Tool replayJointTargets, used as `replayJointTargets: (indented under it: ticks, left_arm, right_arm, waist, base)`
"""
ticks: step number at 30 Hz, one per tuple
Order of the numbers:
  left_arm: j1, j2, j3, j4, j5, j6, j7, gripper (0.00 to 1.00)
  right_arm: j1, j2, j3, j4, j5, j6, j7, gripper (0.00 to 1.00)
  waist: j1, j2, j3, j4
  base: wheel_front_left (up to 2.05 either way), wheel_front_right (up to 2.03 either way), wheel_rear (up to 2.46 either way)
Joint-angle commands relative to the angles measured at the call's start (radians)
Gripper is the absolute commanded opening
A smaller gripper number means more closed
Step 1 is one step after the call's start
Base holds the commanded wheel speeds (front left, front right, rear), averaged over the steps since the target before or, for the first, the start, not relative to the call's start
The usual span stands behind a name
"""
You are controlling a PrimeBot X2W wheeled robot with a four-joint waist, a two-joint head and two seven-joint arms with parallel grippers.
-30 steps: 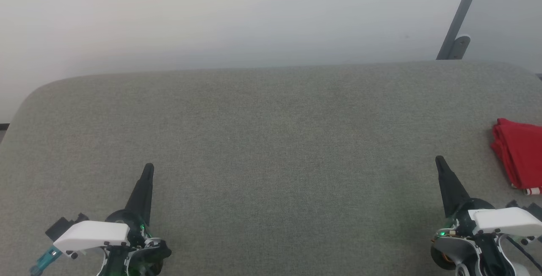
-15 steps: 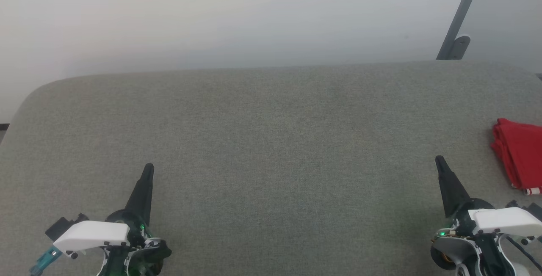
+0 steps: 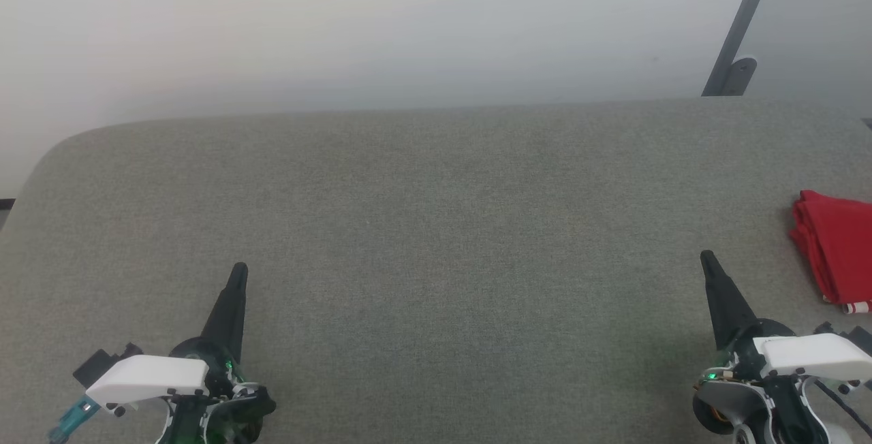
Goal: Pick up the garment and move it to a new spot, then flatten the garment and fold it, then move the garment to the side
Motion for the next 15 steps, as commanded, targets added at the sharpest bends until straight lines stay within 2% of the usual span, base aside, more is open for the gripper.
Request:
replayJointTargets:
  ticks: [1,15]
  left_arm:
    - [-0.011,-0.002,0.002,-0.001,-0.004,-0.003,0.003,0.0]
    - [-0.011,-0.002,0.002,-0.001,-0.004,-0.003,0.003,0.0]
  right_arm:
    - [-0.005,0.003,0.0,0.003,0.004,0.0,0.002,0.0]
    - [-0.005,0.003,0.0,0.003,0.004,0.0,0.002,0.0]
  waist:
    - [0.0,-0.0001,0.0,0.0]
    - [0.0,-0.0001,0.0,0.0]
  base:
    - [0.0,0.0,0.0]
    - [0.0,0.0,0.0]
